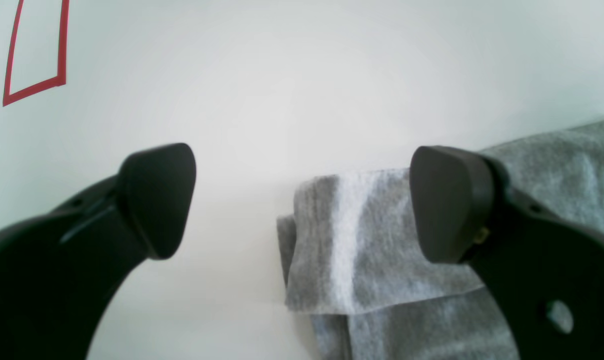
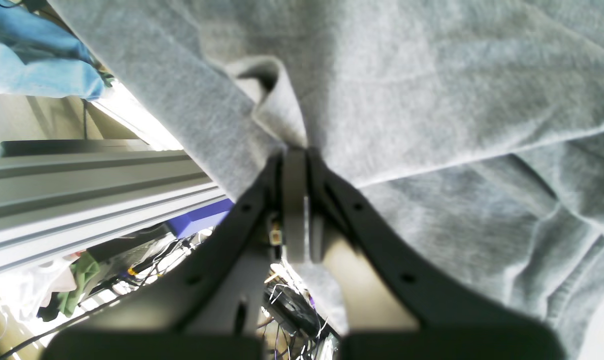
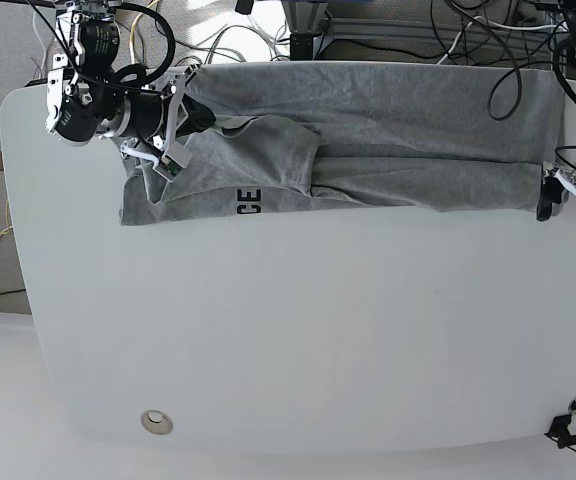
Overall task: Fold the T-shirt properly
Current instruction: 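Grasp the folded shirt's side edge with the right gripper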
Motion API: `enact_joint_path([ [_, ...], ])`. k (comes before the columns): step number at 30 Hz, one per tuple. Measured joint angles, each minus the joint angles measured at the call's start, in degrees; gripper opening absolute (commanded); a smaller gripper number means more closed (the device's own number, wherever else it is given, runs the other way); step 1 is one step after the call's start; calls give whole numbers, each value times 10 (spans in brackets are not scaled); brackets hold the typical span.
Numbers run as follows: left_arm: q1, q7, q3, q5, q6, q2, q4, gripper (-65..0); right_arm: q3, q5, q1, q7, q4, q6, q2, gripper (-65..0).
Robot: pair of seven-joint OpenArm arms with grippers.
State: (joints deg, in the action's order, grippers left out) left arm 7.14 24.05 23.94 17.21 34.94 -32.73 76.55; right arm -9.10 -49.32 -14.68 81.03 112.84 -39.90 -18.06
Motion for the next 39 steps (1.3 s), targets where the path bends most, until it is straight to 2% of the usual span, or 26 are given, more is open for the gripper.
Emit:
enact_joint_path([
  [4, 0, 0, 0, 0, 0, 0, 0, 0, 1, 0, -9, -2, 0, 0, 0, -650],
  [8, 0, 0, 0, 0, 0, 0, 0, 0, 2, 0, -23, -4, 0, 0, -16, -650],
  [14, 0, 0, 0, 0, 0, -2, 0, 0, 2, 0, -43, -4, 0, 0, -17, -645],
  [20, 0, 0, 0, 0, 0, -2, 0, 0, 2, -1, -44, -6, 0, 0, -42, -162],
  [21, 0, 0, 0, 0, 0, -2, 0, 0, 2, 0, -43, -4, 0, 0, -50, -123],
  [22, 0, 0, 0, 0, 0, -2, 0, 0, 2, -1, -40, -4, 0, 0, -59, -117],
  [25, -2, 0, -1, 1, 0, -2, 0, 0, 1, -3, -19, -4, 0, 0, -85, -117],
  [28, -2, 0, 0, 0, -2, -3, 0, 0, 0, -3, 19, -33, 1, 0, -86, -117],
  [30, -2, 0, -1, 1, -2, -2, 2, 0, -1, -1, 49, -41, 1, 0, -75, -117],
  [33, -2, 0, 0, 0, 1, -1, 2, 0, -1, 10, 89, -54, 0, 0, -28, -126],
  [35, 2, 3, -1, -1, -1, 0, 13, 0, -2, 57, 103, -61, 0, 0, 8, -200],
  [36, 5, 4, 0, -3, -2, 0, 25, 0, -2, 89, 105, -63, 0, 0, 26, -267],
  [39, 3, -1, 0, 5, 1, 0, 52, 0, 1, 167, 100, -81, -1, 0, 71, -519],
])
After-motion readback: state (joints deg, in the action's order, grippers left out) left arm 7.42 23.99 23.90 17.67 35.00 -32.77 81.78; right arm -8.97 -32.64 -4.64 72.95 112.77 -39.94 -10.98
